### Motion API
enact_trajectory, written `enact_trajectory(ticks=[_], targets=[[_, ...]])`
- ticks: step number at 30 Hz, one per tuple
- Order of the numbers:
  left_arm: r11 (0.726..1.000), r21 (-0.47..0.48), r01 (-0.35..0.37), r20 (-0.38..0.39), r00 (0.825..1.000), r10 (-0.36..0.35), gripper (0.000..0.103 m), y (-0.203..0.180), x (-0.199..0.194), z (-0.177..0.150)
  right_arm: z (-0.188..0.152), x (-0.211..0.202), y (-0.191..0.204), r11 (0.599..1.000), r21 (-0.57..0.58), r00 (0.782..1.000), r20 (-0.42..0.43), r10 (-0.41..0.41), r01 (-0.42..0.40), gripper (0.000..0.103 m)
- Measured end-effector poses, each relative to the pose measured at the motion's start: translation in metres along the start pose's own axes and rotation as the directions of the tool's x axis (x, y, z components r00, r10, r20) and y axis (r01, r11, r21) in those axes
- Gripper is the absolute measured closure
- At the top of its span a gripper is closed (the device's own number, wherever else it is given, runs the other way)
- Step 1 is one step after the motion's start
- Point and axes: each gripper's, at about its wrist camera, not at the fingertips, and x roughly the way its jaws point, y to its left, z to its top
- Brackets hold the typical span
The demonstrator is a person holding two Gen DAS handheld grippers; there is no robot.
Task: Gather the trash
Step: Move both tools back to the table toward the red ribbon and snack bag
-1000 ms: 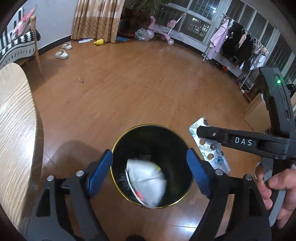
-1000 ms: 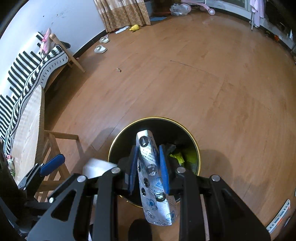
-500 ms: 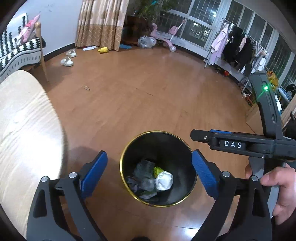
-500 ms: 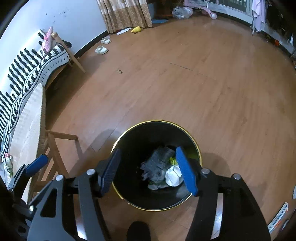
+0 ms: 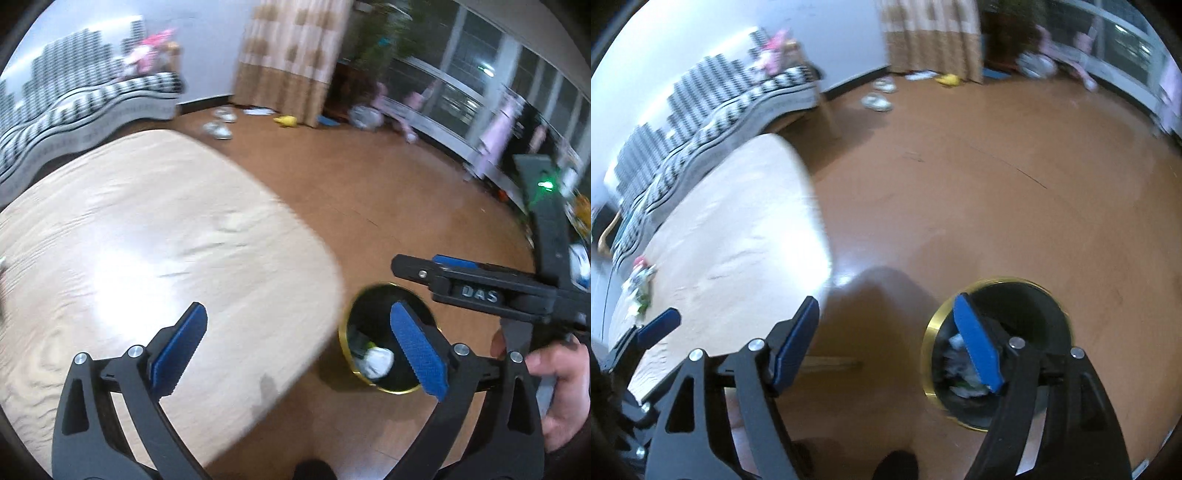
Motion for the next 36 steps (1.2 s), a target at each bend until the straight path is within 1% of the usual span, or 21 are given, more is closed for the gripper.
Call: enact_trajectory(ticks=[4,6,7,9,11,12,14,15,16,17,18,19,21,24,25,27,29,30,32,34,36], targets=[[0.992,-0.079,-0.097,0.019,0.995,0.098,0.007,0.057,-0.036,-0.002,0.005,0.003,0.067,0.994,-0.082,0.997,-0.005,0.077,-0.078,0.028],[0.98,-0.134,-0.148,0.041,0.987,0.154,0.007,0.095,-0.059,-0.005,0.004,0.008,0.108,0.984,-0.142,0.994,-0.017,0.105,-0.107,0.028],[0.973,-0.159,-0.169,0.047,0.983,0.178,0.007,0.113,-0.069,-0.006,0.003,0.01,0.121,0.98,-0.161,0.993,-0.025,0.115,-0.118,0.028],[0.948,-0.217,-0.233,0.052,0.967,0.25,0.007,0.161,-0.095,-0.013,-0.001,0.017,0.158,0.967,-0.211,0.989,-0.046,0.14,-0.147,0.028],[0.922,-0.255,-0.291,0.042,0.95,0.311,0.007,0.197,-0.113,-0.023,-0.005,0.024,0.191,0.951,-0.257,0.985,-0.068,0.158,-0.17,0.028],[0.899,-0.283,-0.333,0.036,0.933,0.357,0.007,0.227,-0.129,-0.032,-0.007,0.028,0.206,0.945,-0.273,0.983,-0.078,0.167,-0.182,0.028],[0.868,-0.315,-0.384,0.03,0.91,0.414,0.007,0.263,-0.148,-0.048,-0.009,0.038,0.244,0.926,-0.305,0.975,-0.106,0.197,-0.221,0.028],[0.84,-0.339,-0.423,0.019,0.89,0.455,0.007,0.29,-0.161,-0.059,-0.01,0.042,0.259,0.919,-0.317,0.972,-0.116,0.206,-0.233,0.028],[0.82,-0.357,-0.448,0.006,0.877,0.481,0.007,0.309,-0.17,-0.067,-0.012,0.046,0.278,0.911,-0.33,0.968,-0.128,0.216,-0.247,0.028],[0.789,-0.381,-0.482,-0.009,0.855,0.518,0.007,0.335,-0.183,-0.08,-0.012,0.05,0.292,0.905,-0.336,0.964,-0.136,0.227,-0.261,0.028],[0.768,-0.395,-0.504,-0.017,0.84,0.543,0.007,0.352,-0.192,-0.087,-0.013,0.053,0.308,0.899,-0.339,0.959,-0.144,0.243,-0.278,0.028],[0.737,-0.414,-0.534,-0.032,0.818,0.575,0.007,0.376,-0.205,-0.099,-0.014,0.058,0.329,0.889,-0.344,0.952,-0.157,0.264,-0.303,0.028],[0.7,-0.446,-0.557,-0.058,0.799,0.599,0.007,0.405,-0.221,-0.115,-0.016,0.066,0.358,0.873,-0.36,0.943,-0.174,0.284,-0.329,0.028],[0.66,-0.502,-0.559,-0.079,0.79,0.608,0.007,0.448,-0.243,-0.136,-0.019,0.082,0.398,0.855,-0.372,0.93,-0.201,0.307,-0.362,0.031],[0.653,-0.513,-0.558,-0.085,0.79,0.608,0.007,0.455,-0.247,-0.142,-0.02,0.088,0.411,0.851,-0.37,0.926,-0.211,0.313,-0.372,0.032],[0.653,-0.53,-0.542,-0.088,0.801,0.593,0.007,0.473,-0.254,-0.154,-0.023,0.104,0.432,0.847,-0.365,0.918,-0.237,0.318,-0.387,0.035],[0.654,-0.534,-0.536,-0.09,0.805,0.586,0.007,0.487,-0.257,-0.162,-0.026,0.122,0.447,0.851,-0.368,0.921,-0.251,0.297,-0.375,0.041],[0.654,-0.533,-0.536,-0.091,0.806,0.585,0.007,0.491,-0.257,-0.163,-0.026,0.126,0.447,0.852,-0.368,0.922,-0.255,0.293,-0.372,0.043],[0.657,-0.533,-0.533,-0.087,0.807,0.584,0.007,0.499,-0.258,-0.167,-0.024,0.139,0.451,0.859,-0.353,0.92,-0.264,0.29,-0.372,0.051],[0.669,-0.532,-0.52,-0.081,0.817,0.571,0.007,0.505,-0.256,-0.168,-0.021,0.148,0.452,0.86,-0.333,0.912,-0.274,0.304,-0.387,0.054],[0.673,-0.531,-0.515,-0.081,0.822,0.564,0.007,0.511,-0.254,-0.171,-0.02,0.153,0.454,0.857,-0.333,0.91,-0.278,0.309,-0.393,0.064]])
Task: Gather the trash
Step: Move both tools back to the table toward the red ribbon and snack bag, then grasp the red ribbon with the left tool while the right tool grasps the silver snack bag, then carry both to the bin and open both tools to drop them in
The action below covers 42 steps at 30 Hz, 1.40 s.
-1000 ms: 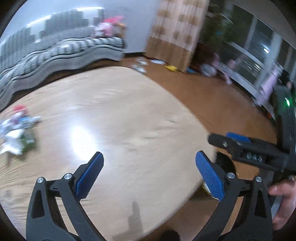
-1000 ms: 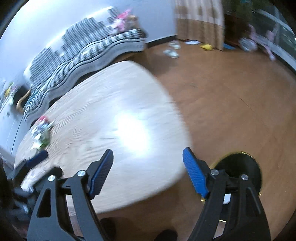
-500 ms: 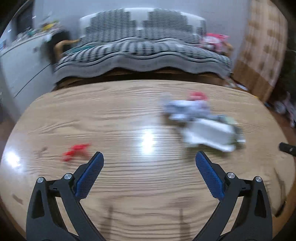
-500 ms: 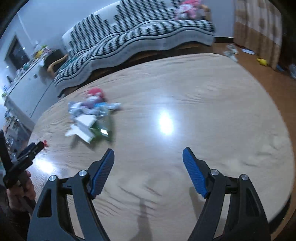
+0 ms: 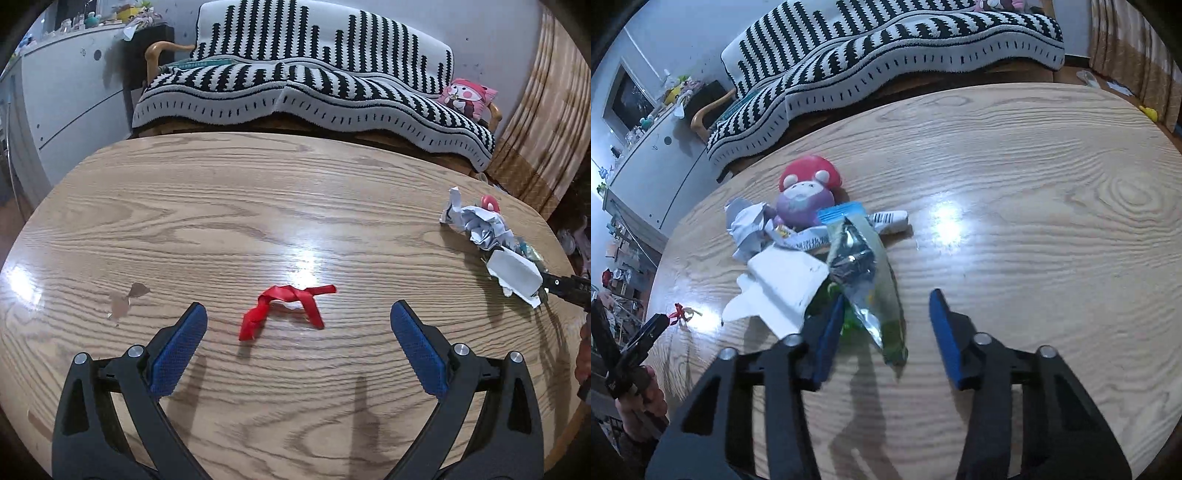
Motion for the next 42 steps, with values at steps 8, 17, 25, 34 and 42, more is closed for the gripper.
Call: enact_trajectory(ticks=[8,17,25,34,42], targets=[[1.0,0.019,-0.022,-0.03,0.999,0.023,0.007,-0.004,0.024,0.006,0.0,-0.005,0.007,1.0,-0.026,1.0,0.027,-0.01,0.011,0.095],[0.991,0.078,-0.113,-0.064,0.991,0.118,0.05,-0.016,0.037,0.004,-0.016,-0.048,0.003,0.998,-0.06,0.997,0.072,-0.021,0.025,0.096],[0.992,0.08,-0.094,-0.05,0.994,0.098,0.076,-0.043,0.02,0.001,-0.043,-0.102,-0.04,0.995,-0.036,0.99,0.108,-0.088,0.092,0.096],[0.976,0.198,0.088,0.058,0.993,-0.102,0.076,-0.199,-0.053,-0.006,-0.1,-0.198,-0.16,0.965,0.115,0.954,0.164,-0.251,0.234,0.096],[0.836,0.404,0.371,-0.056,0.922,-0.383,0.076,-0.405,-0.084,-0.07,-0.193,-0.29,-0.306,0.861,0.366,0.894,0.141,-0.425,0.352,0.096]])
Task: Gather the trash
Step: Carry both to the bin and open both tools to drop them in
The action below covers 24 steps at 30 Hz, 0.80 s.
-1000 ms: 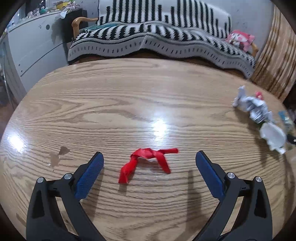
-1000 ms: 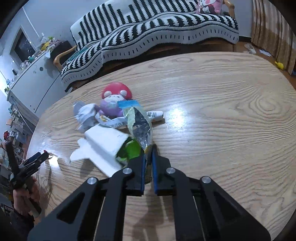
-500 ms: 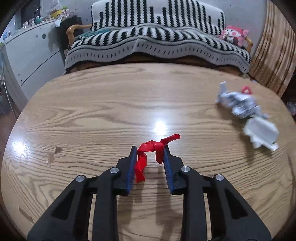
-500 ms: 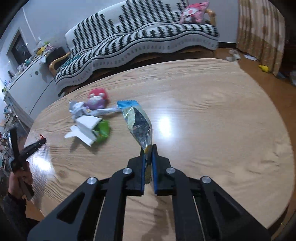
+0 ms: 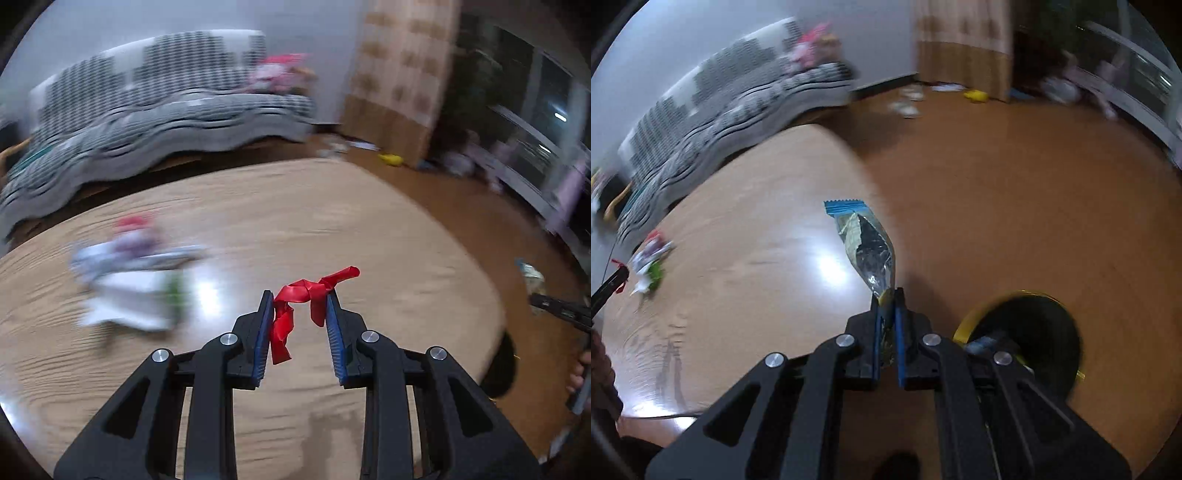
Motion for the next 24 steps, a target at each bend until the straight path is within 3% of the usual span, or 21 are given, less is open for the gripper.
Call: enact_trajectory(ticks=[2,6,12,18,24], targets=[[0.995,0.053,0.085,-0.019,0.996,-0.084,0.076,-0.059,0.013,-0.001,-0.009,-0.002,-0.042,0.998,0.053,0.999,-0.017,-0.045,0.046,0.096],[0.967,0.176,0.187,-0.053,0.982,-0.18,0.076,-0.156,0.028,-0.014,-0.028,0.008,-0.11,0.985,0.134,0.991,-0.099,-0.095,0.107,0.096],[0.903,0.292,0.314,-0.148,0.948,-0.282,0.076,-0.265,0.055,-0.043,-0.051,0.033,-0.163,0.97,0.203,0.974,-0.209,-0.09,0.133,0.096],[0.876,0.331,0.351,-0.218,0.931,-0.291,0.076,-0.319,0.089,-0.064,-0.061,0.047,-0.186,0.961,0.243,0.966,-0.249,-0.072,0.134,0.096],[0.865,0.331,0.377,-0.265,0.917,-0.298,0.076,-0.338,0.116,-0.068,-0.066,0.052,-0.199,0.957,0.256,0.963,-0.263,-0.068,0.137,0.096]])
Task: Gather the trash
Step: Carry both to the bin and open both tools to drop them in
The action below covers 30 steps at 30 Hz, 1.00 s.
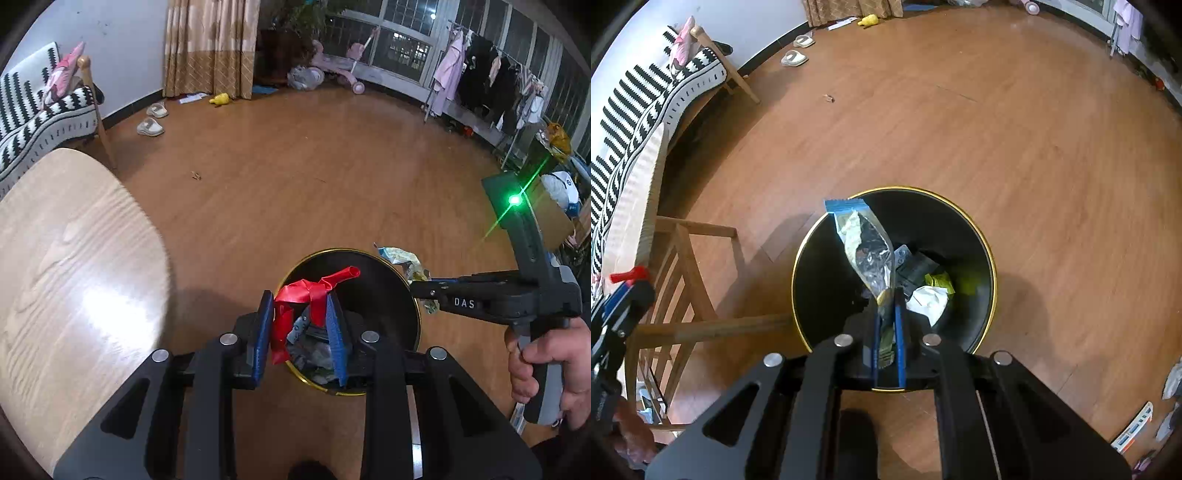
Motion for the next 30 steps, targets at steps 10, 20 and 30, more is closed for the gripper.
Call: enact_trajectory(ticks=[10,20,30], targets=[[0.999,-0.004,0.036,-0.047,0.998,-0.036,0.076,-0.007,0.033,0.005,0.002,-0.001,-0.017,0.999,0.04,1.0,0.005,0.023,-0.024,0.034],[0.997,0.014,0.081,-0.079,0.994,-0.079,0.076,-0.023,0.054,0.002,0.003,-0.031,-0.029,0.995,0.096,0.995,0.101,0.006,-0.015,0.031],[0.992,0.011,0.124,-0.076,0.99,-0.123,0.048,-0.036,0.075,0.003,0.006,-0.063,-0.046,0.979,0.204,0.984,0.176,-0.032,-0.005,0.022]])
